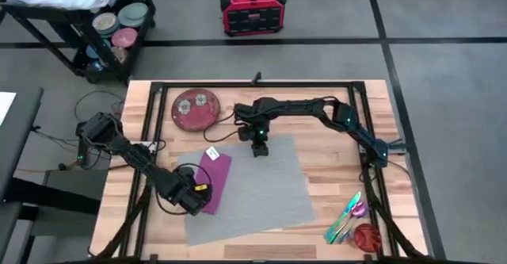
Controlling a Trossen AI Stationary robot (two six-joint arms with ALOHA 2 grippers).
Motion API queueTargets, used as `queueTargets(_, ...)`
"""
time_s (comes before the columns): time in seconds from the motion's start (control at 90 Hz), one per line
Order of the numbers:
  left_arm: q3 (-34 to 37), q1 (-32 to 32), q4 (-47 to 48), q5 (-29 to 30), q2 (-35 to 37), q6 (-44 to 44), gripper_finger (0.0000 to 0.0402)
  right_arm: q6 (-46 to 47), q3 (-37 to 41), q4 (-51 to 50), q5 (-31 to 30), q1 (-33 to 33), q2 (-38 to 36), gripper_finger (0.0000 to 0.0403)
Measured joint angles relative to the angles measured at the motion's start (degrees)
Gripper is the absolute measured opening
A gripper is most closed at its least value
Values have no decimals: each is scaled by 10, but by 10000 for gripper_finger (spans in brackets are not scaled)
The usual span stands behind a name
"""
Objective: Set table place
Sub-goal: Put the pink table napkin on the gray table mat
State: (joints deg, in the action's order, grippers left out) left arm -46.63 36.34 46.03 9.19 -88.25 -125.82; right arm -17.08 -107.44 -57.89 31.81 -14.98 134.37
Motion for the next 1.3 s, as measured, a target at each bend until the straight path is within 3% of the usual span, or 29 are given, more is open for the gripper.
queueTargets(0.289, -3, 0, -80, -6, -36, 43, 157, -6, 0, -1, 0, 0, 0, 130)
queueTargets(0.489, -2, -2, -75, -13, -46, 28, 153, -10, 0, -9, 0, 2, 0, 130)
queueTargets(0.6, -2, -3, -71, -25, -44, 32, 120, -10, 0, -9, -3, 2, 0, 130)
queueTargets(0.778, -1, -3, -71, -29, -44, 38, 14, -10, 0, -9, -3, 3, 0, 130)
queueTargets(1.056, -7, -3, -62, -26, -42, 32, 2, -10, 0, -9, -3, 3, 0, 130)
queueTargets(1.3, -57, -3, -49, -29, -25, -8, 1, -10, 0, -4, -3, 3, 0, 130)
